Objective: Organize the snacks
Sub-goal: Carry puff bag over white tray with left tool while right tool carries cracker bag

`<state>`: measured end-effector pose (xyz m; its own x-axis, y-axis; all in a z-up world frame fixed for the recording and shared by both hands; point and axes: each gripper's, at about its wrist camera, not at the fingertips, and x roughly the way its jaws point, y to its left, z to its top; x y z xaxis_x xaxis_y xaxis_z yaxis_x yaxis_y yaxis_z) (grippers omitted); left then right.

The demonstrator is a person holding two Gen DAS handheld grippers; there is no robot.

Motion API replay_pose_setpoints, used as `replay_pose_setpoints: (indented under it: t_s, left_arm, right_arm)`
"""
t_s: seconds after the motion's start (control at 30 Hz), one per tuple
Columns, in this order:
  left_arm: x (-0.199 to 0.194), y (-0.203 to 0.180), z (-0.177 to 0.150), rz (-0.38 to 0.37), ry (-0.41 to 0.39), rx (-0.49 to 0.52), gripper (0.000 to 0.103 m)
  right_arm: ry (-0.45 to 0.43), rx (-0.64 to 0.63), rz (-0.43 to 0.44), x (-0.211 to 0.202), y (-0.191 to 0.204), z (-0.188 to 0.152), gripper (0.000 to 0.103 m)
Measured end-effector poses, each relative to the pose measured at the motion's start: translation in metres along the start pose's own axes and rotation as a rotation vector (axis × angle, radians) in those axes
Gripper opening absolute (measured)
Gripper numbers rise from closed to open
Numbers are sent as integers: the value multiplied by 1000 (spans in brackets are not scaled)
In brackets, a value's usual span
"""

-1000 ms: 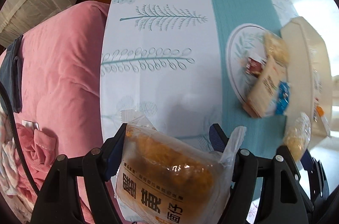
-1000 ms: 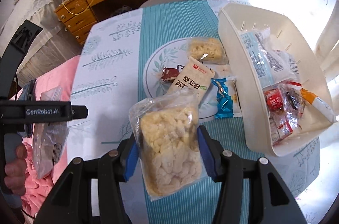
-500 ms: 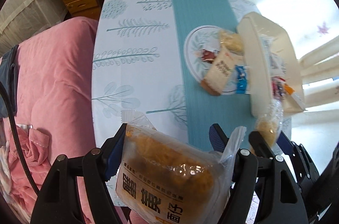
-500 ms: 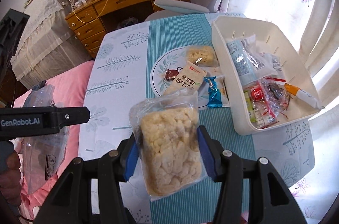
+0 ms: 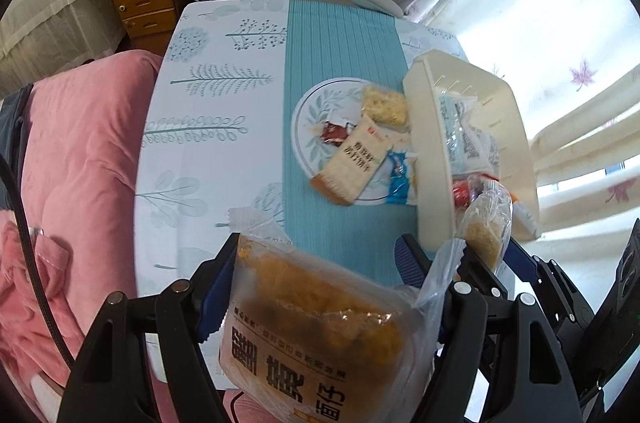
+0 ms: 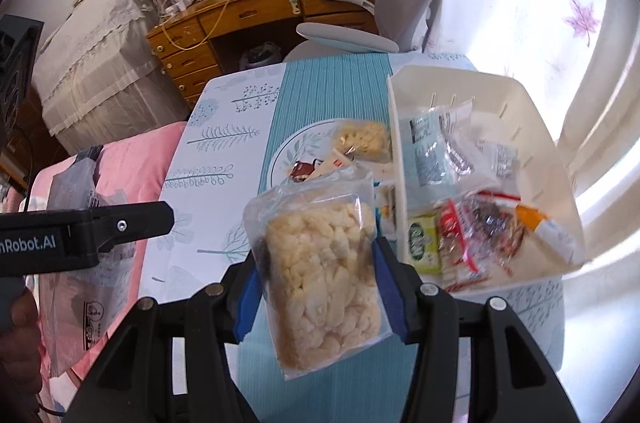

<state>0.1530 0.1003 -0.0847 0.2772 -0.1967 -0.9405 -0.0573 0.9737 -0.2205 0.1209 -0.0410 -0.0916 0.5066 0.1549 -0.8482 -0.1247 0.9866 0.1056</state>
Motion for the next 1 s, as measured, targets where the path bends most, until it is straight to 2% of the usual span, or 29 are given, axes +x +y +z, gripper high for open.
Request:
replay_pose_setpoints:
  t_s: [0.23,0.57,1.0]
  left_arm:
    - [10,-43,5,2,-21,-55,75]
    - [20,-104,19,-8,-78,-81,75]
    - [55,-165,37,-74,-97,-85,75]
  right_arm:
    - [-3,-59,33,-3,-44,18,52]
    - [-26,-112,52,-5,-101,44,52]
    - [-16,-137,37,2,-168,53,52]
